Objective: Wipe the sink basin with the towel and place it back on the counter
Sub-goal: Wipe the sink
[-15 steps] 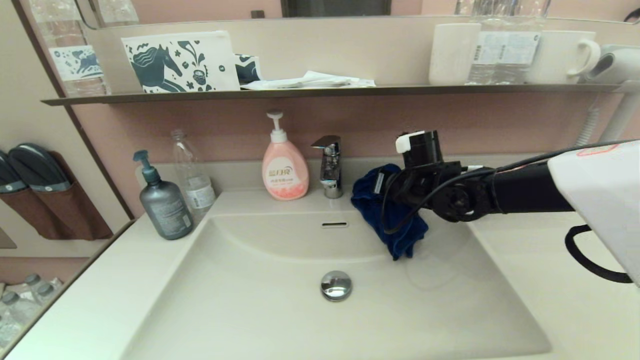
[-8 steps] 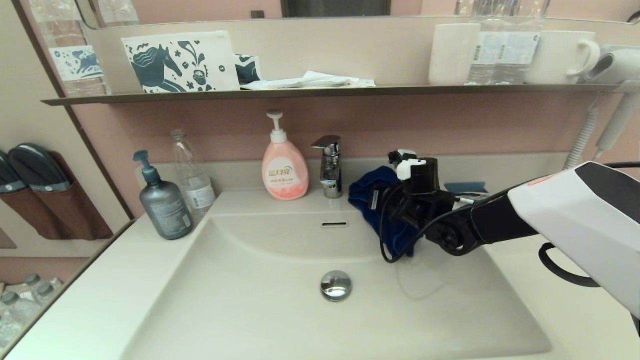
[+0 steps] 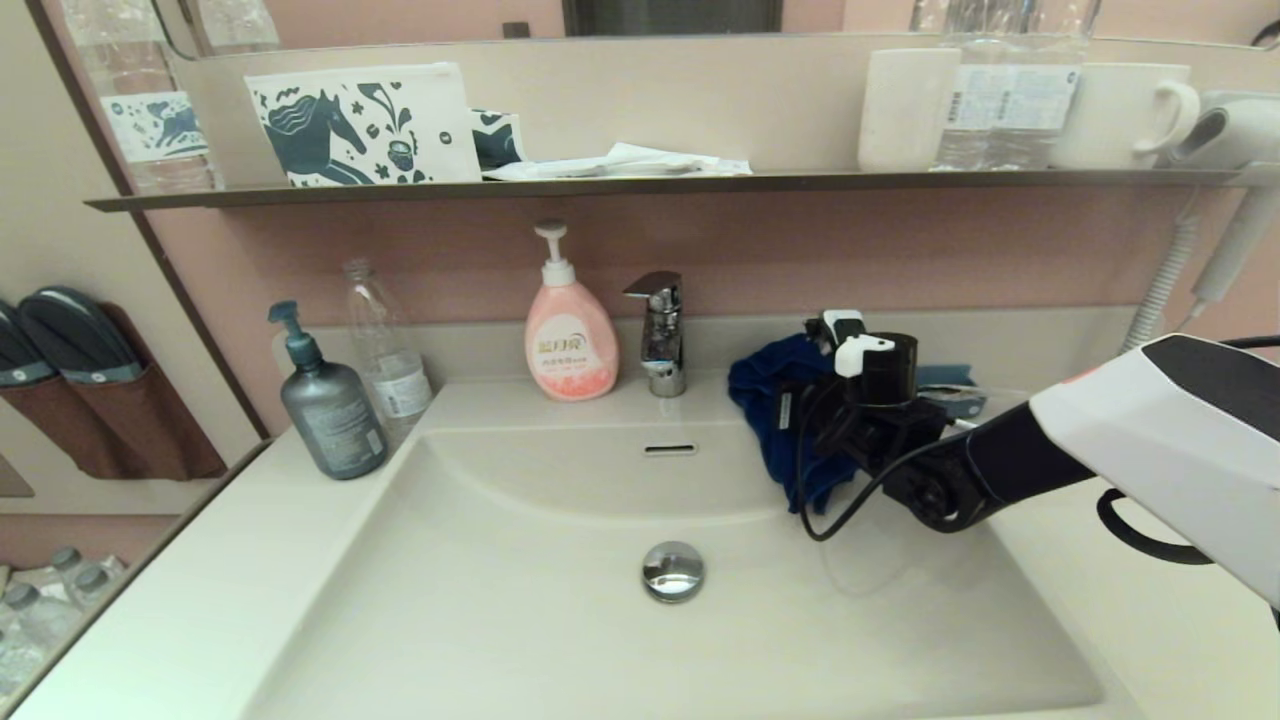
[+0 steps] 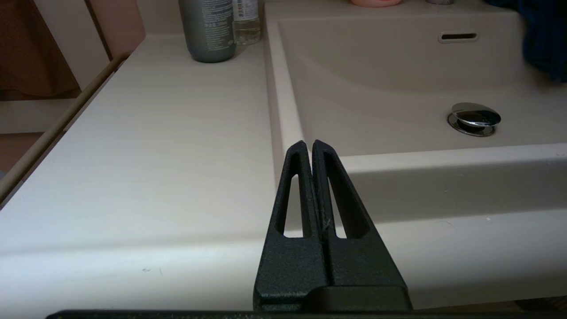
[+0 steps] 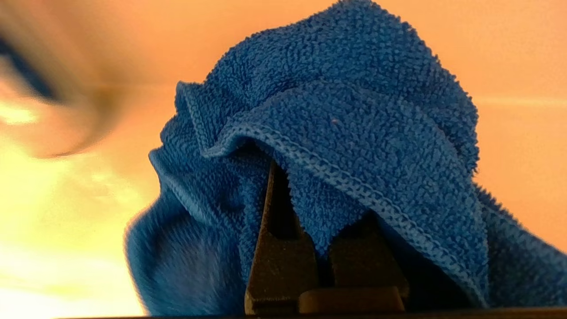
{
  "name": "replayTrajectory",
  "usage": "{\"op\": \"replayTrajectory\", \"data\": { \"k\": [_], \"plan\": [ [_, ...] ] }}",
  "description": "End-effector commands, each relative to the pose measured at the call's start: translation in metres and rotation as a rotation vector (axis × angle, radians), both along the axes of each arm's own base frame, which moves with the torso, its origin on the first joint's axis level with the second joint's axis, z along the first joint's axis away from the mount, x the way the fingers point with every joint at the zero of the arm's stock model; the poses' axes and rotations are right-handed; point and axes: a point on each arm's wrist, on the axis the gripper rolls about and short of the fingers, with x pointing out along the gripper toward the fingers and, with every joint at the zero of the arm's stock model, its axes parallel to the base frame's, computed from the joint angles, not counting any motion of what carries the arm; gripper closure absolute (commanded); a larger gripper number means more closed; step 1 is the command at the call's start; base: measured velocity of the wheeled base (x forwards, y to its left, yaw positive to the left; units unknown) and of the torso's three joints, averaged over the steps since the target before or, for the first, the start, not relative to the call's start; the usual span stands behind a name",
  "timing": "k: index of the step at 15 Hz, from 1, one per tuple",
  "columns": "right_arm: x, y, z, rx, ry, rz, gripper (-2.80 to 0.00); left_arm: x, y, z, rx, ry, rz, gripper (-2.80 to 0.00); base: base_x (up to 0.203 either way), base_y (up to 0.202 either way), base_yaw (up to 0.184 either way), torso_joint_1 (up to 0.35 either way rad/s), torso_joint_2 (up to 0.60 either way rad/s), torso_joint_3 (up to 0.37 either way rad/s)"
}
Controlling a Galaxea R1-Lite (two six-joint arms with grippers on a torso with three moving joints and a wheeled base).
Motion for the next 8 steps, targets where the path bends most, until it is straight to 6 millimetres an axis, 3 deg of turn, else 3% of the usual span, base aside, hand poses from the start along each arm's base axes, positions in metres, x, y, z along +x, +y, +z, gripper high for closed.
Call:
{"op": "replayTrajectory", "data": {
  "k": [1, 4, 6, 8],
  "plan": [
    [0.003, -0.026, -0.008, -0.056, -0.046, -0.045, 0.00, 0.000, 0.000, 0.000, -0.001, 0.001, 0.000, 0.00, 0.000, 0.000, 0.000, 0.000, 0.00, 0.000],
    [0.006, -0.066, -0.017, -0.095, -0.087, -0.098, 0.00, 0.000, 0.000, 0.000, 0.000, 0.002, 0.000, 0.00, 0.000, 0.000, 0.000, 0.000, 0.00, 0.000],
    [0.006, -0.094, -0.009, -0.090, -0.098, -0.134, 0.00, 0.000, 0.000, 0.000, -0.001, 0.002, 0.000, 0.00, 0.000, 0.000, 0.000, 0.000, 0.00, 0.000],
    [0.002, -0.109, -0.004, -0.088, -0.093, -0.139, 0.00, 0.000, 0.000, 0.000, -0.001, 0.000, 0.000, 0.00, 0.000, 0.000, 0.000, 0.000, 0.00, 0.000]
  ]
}}
